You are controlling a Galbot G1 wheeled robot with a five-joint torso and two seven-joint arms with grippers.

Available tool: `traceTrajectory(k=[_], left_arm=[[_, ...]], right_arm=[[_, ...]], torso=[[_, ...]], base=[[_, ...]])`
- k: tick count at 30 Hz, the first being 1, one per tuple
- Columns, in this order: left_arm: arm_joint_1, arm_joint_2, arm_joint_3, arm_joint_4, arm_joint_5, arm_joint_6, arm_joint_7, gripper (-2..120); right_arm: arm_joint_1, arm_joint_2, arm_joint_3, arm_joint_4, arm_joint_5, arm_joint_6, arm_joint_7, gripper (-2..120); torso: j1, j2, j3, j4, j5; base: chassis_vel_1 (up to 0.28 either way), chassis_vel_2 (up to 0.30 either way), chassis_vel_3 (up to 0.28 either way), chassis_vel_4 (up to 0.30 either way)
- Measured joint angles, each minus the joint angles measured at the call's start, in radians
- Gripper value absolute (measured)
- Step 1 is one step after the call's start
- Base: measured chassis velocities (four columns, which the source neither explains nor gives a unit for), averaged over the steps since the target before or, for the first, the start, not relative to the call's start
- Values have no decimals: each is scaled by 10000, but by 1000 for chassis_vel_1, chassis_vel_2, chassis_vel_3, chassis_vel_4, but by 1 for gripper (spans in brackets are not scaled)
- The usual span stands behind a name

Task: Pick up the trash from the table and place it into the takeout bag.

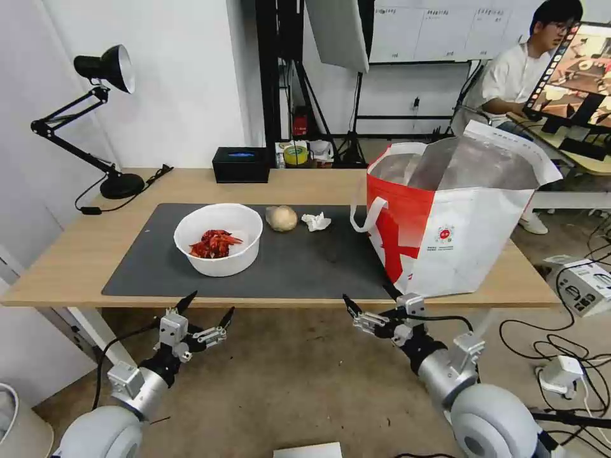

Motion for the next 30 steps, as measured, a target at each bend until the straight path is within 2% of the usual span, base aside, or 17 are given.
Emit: traceTrajectory(k=[7,10,14,17,18,21,25,27,30], left_arm=[[22,-60,1,-73,-9,-6,7,100],[18,-113,16,-126,-13,-8,16,100],[15,-122,17,-194,-1,-8,13,100],[27,-92,-20,-221,21,-8,8,100],[27,-92,-20,-221,21,-8,8,100],[57,-44,-50,-195,61,9,-2,100],[71,-47,-42,-184,83,18,-4,100],[72,-51,-34,-180,86,18,-4,100],[62,-78,40,-139,167,20,-5,100]], right_arm=[[1593,-241,-867,-555,608,-204,-78,100],[2941,-239,-1787,-1126,818,-293,-94,100],[3873,-44,-2527,-1621,826,-342,-75,100],[5001,470,-3520,-2366,771,-465,338,100],[5001,470,-3520,-2366,771,-465,338,100],[6067,1293,-4284,-3194,612,-701,1357,100],[6862,2032,-4674,-3831,506,-969,2333,100],[6934,2120,-4709,-3899,499,-1015,2470,100],[7434,2740,-4910,-4388,557,-1412,3456,100]], torso=[[0,-1,0,0,0],[0,-2,0,2,-1],[0,-2,0,1,0],[1,-1,1,1,-2],[1,-1,1,1,-2],[1,-2,1,2,-2],[1,-2,1,3,-3],[1,-1,1,3,-3],[1,-2,1,2,-3]], base=[[0,0,0,0],[0,0,0,0],[0,0,0,0],[0,0,0,0],[0,0,0,0],[0,0,0,0],[0,0,0,0],[0,0,0,0],[0,0,0,0]])
